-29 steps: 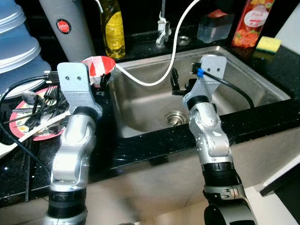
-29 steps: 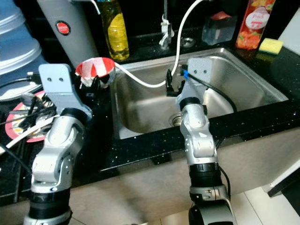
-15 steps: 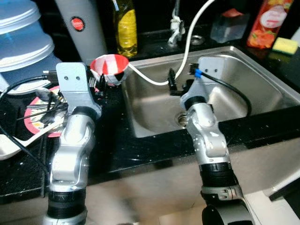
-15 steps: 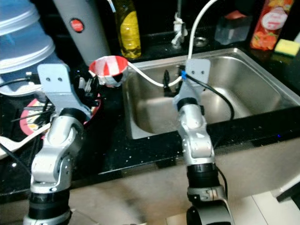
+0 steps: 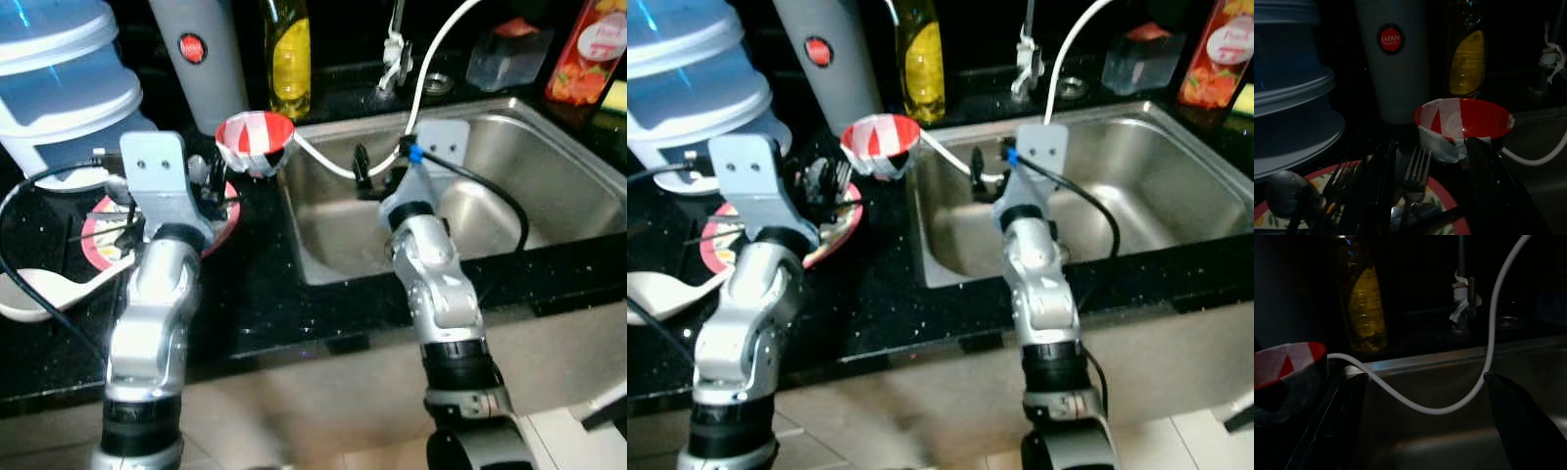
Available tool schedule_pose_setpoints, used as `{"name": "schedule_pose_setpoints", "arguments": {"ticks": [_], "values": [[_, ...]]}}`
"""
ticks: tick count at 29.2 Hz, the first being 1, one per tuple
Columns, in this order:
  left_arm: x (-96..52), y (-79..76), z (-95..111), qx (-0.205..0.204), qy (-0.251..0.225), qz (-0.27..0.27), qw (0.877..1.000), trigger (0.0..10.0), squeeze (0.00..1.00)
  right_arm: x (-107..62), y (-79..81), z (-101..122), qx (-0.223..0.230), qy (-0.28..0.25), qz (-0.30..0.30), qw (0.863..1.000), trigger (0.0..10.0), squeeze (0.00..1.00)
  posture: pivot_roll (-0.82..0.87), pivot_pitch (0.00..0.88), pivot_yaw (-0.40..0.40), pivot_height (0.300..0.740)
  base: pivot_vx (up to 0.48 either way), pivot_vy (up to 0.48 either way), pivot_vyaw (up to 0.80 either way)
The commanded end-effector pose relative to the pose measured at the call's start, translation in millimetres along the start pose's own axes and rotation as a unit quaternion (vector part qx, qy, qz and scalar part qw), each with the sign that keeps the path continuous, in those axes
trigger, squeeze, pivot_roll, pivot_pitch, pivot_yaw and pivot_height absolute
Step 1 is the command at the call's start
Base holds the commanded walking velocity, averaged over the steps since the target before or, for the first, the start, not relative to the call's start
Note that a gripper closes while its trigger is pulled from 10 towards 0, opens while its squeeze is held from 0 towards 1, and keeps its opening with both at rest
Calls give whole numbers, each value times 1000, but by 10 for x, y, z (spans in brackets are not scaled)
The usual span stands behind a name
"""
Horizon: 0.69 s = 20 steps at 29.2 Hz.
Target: Kitchen organization
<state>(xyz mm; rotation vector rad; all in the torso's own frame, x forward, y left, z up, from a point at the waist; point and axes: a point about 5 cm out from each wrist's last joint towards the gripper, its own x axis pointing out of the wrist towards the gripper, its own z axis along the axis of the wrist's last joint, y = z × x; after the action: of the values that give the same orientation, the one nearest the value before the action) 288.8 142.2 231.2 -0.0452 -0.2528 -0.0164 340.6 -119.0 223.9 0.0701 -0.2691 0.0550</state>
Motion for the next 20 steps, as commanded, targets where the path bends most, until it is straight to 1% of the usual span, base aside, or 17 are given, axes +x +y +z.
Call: {"name": "schedule_pose_setpoints", "arguments": {"ticks": [1,13,20], "values": [[-16,39,-8,2,3,9,1000,10000,0,-4,75,-24,5,7,11,1000,10000,0,72,0,65,740,0,259,0],[-13,43,-16,3,4,9,1000,10000,0,-3,74,-24,5,7,11,1000,10000,0,73,0,66,740,0,258,0],[-14,46,-14,11,1,10,1000,10000,0,0,77,-23,6,6,11,1000,10000,0,74,0,65,740,0,0,0]]}}
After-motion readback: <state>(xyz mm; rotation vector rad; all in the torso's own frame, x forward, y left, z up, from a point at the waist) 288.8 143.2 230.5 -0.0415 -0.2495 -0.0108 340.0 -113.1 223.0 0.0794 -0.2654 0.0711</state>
